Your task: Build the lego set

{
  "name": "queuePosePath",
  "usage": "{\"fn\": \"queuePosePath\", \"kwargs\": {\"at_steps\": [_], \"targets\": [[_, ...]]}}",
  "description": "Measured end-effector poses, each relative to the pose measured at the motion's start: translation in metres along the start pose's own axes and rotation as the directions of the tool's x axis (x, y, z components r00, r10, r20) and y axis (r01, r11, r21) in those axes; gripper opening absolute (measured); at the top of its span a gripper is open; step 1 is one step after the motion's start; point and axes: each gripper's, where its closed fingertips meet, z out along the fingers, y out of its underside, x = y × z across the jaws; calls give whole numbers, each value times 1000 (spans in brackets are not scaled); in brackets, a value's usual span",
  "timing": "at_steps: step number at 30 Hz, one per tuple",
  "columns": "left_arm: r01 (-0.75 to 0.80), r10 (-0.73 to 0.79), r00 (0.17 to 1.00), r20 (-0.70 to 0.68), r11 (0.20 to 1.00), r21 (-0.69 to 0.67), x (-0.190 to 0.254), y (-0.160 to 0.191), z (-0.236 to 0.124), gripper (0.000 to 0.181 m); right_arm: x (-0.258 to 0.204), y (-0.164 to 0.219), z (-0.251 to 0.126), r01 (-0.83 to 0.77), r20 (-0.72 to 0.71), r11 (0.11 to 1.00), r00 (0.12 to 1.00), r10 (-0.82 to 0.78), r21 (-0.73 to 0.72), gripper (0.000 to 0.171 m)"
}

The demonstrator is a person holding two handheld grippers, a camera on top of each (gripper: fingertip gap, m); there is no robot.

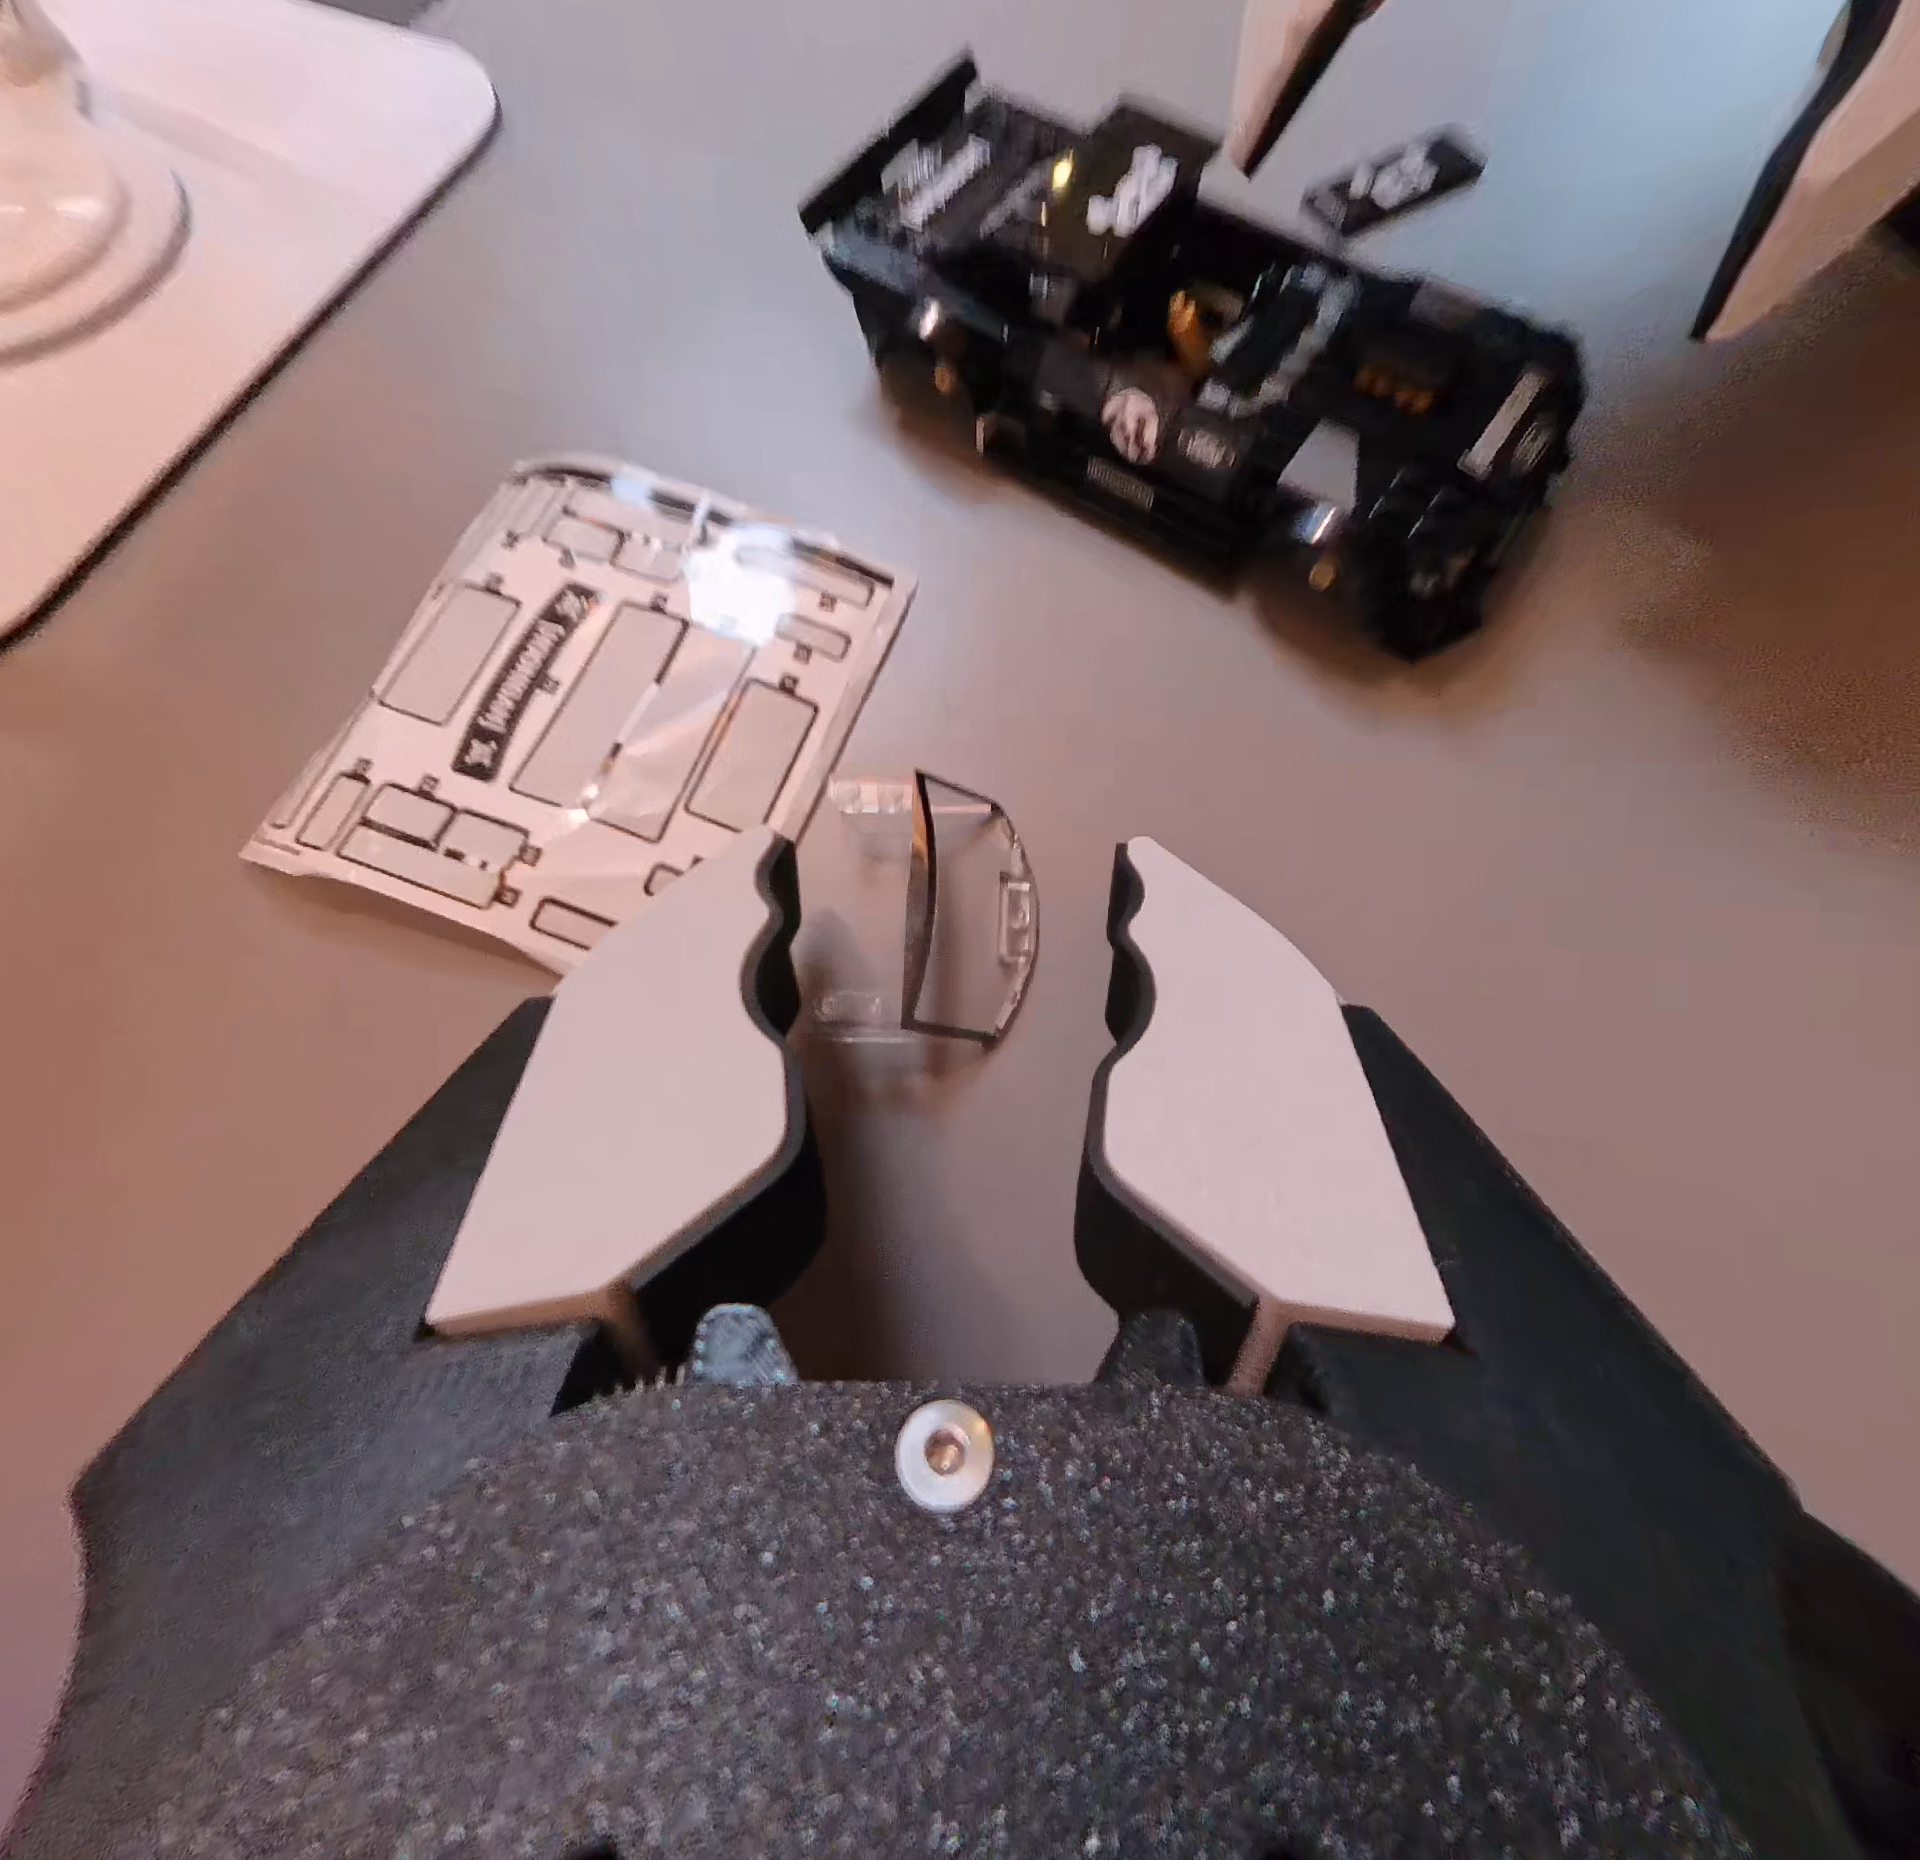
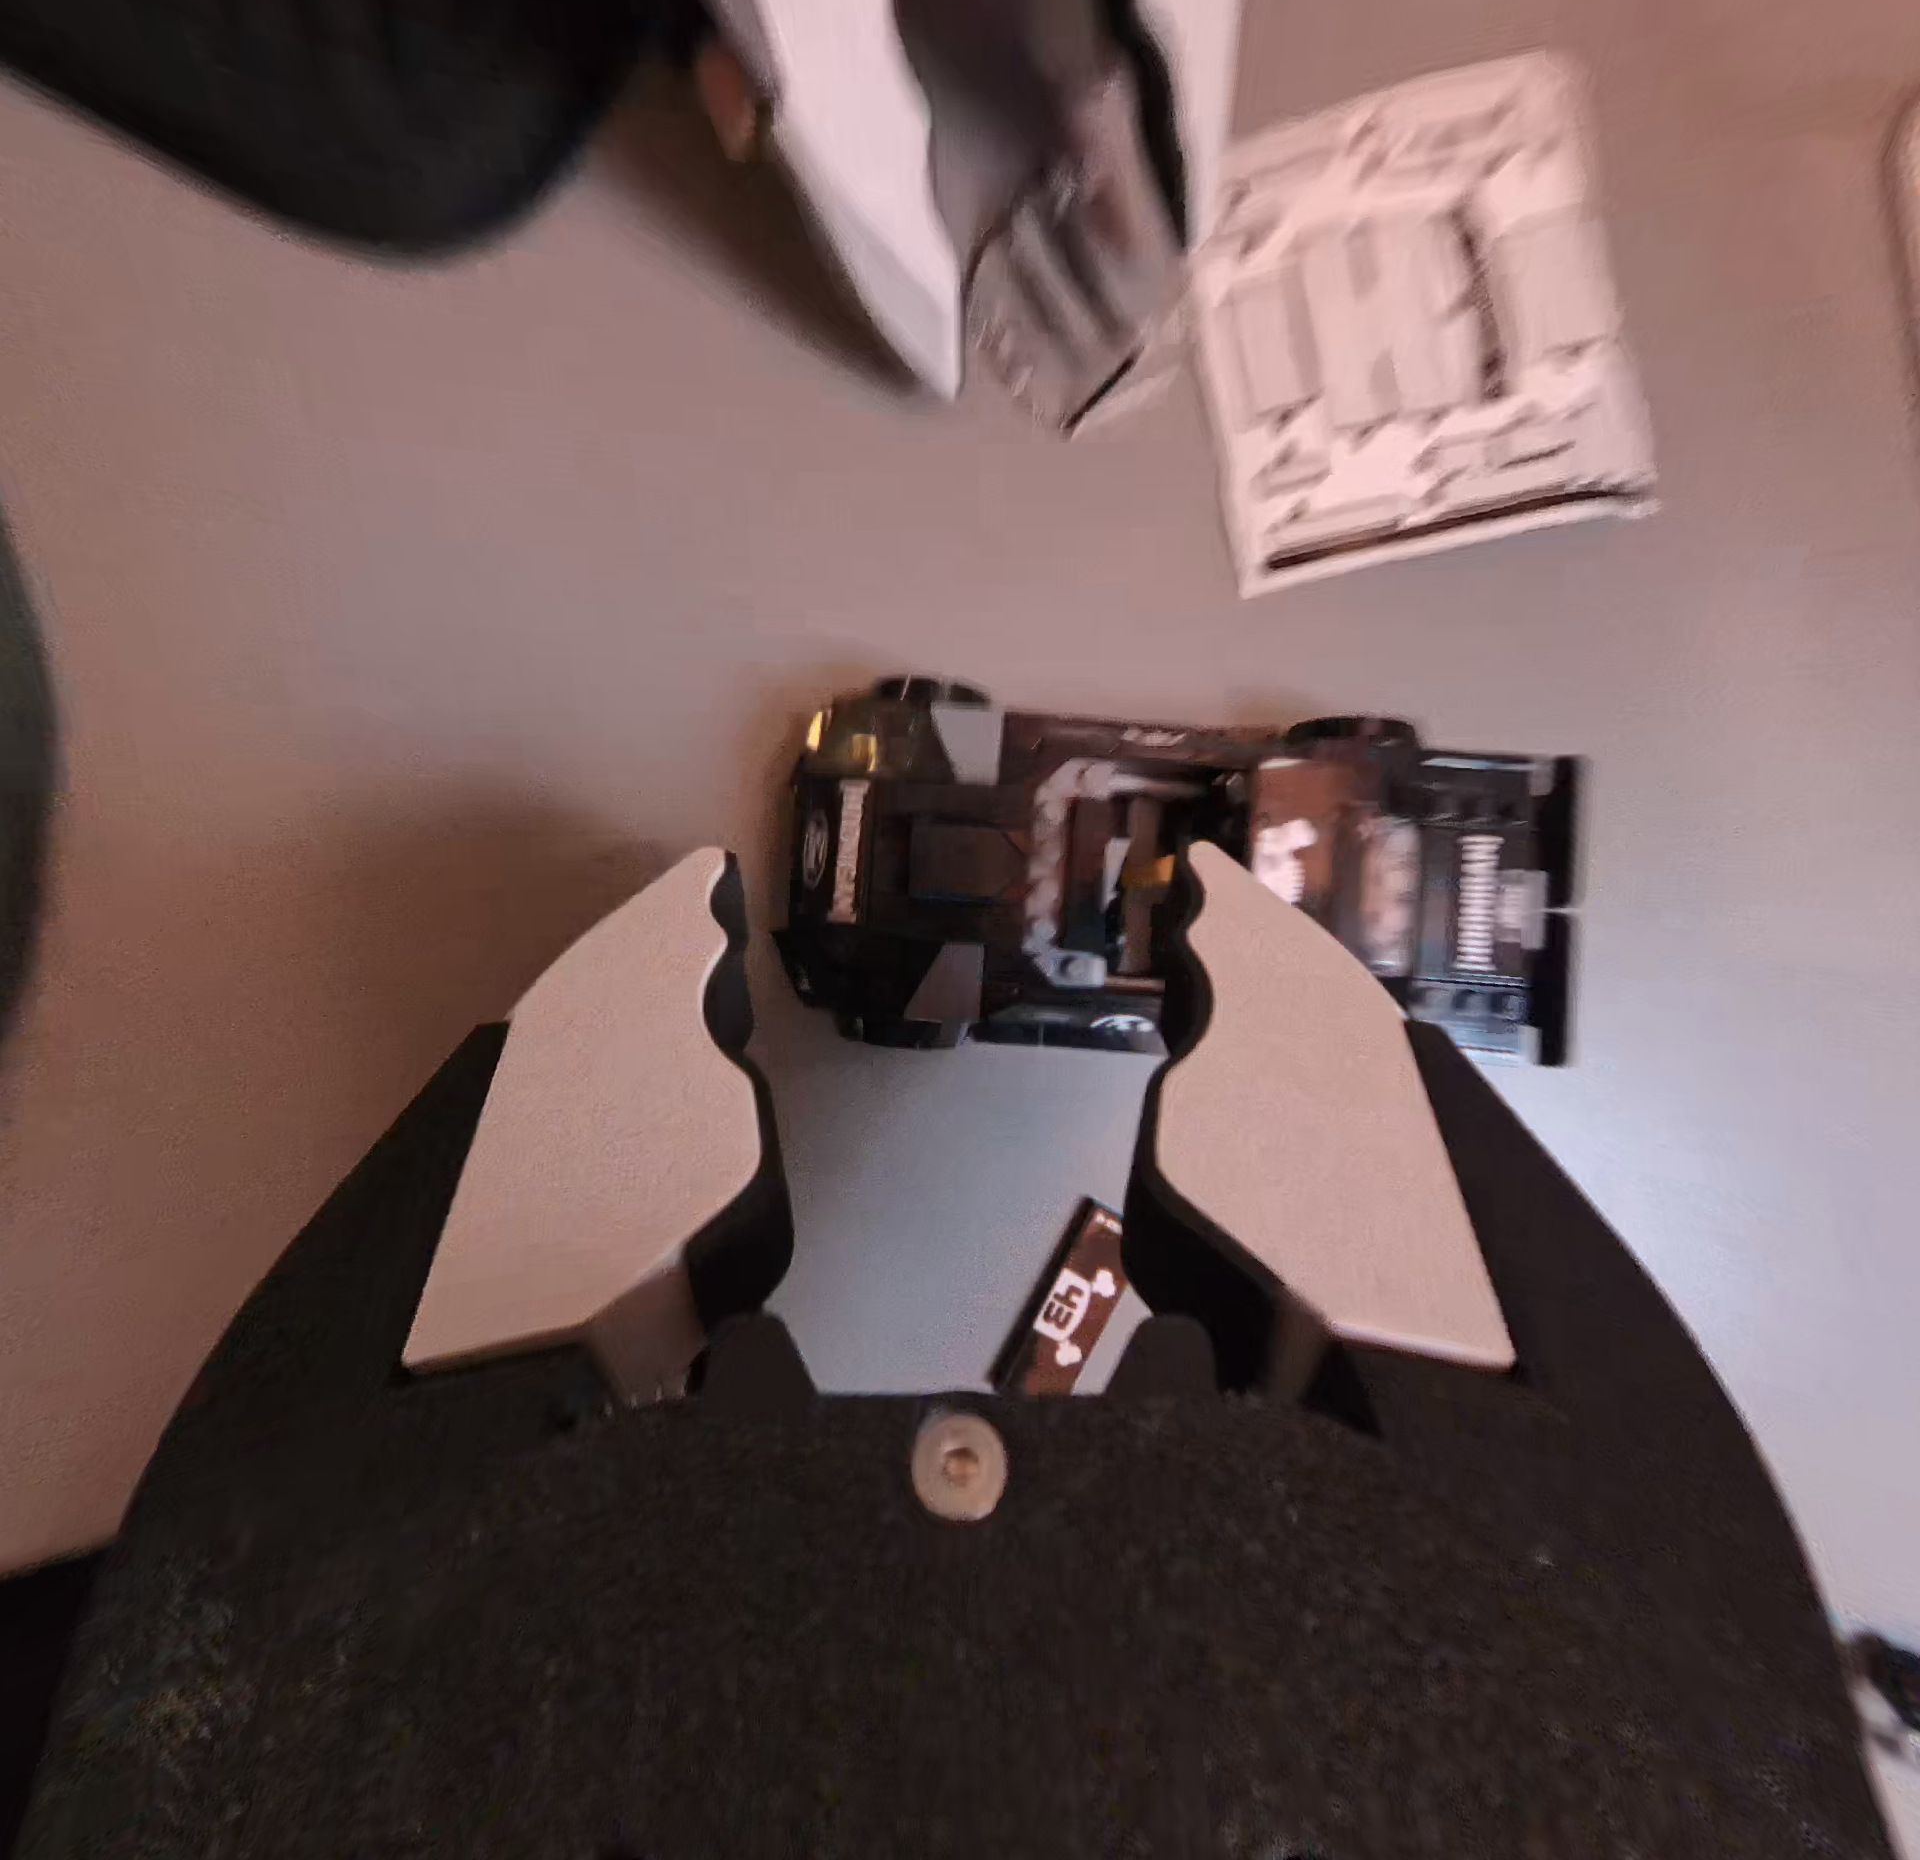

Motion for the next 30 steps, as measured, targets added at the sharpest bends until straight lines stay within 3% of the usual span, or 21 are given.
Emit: {"fn": "queuePosePath", "kwargs": {"at_steps": [4, 8, 9, 11, 16, 19, 21, 24, 27, 30], "targets": [[69, -69, 998, -9, 976, 208, -6, -34, -19, 54, 59, -44, -59, -58, -239, 944, 961, 141, 325, 76], [126, -138, 990, 18, 947, 296, -17, -46, -30, 46, 119, -58, -102, -18, -440, 887, 864, 246, 461, 78], [122, -137, 990, 32, 951, 285, -19, -43, -29, 46, 132, -59, -110, -6, -476, 877, 838, 266, 480, 68], [113, -132, 989, 58, 958, 262, -22, -38, -27, 45, 158, -60, -131, 55, -576, 850, 758, 306, 524, 0], [101, -130, 986, 105, 964, 244, -29, -33, -23, 42, 203, -65, -154, 73, -619, 781, 658, 430, 620, 0], [99, -136, 978, 157, 970, 222, -37, -27, -22, 39, 199, -78, -130, 82, -571, 787, 734, 368, 612, 0], [117, -156, 973, 168, 968, 222, -41, -25, -22, 38, 183, -88, -88, 62, -478, 840, 844, 244, 539, 32], [150, -193, 960, 203, 966, 210, -50, -20, -21, 38, 152, -85, -16, 49, -283, 935, 958, 56, 352, 43], [167, -213, 953, 217, 963, 213, -54, -17, -23, 38, 131, -67, 45, 58, -89, 991, 995, -48, 122, 54], [164, -212, 950, 228, 964, 211, -56, -16, -26, 38, 125, -57, 81, 107, 33, 994, 994, -106, -31, 61]]}}
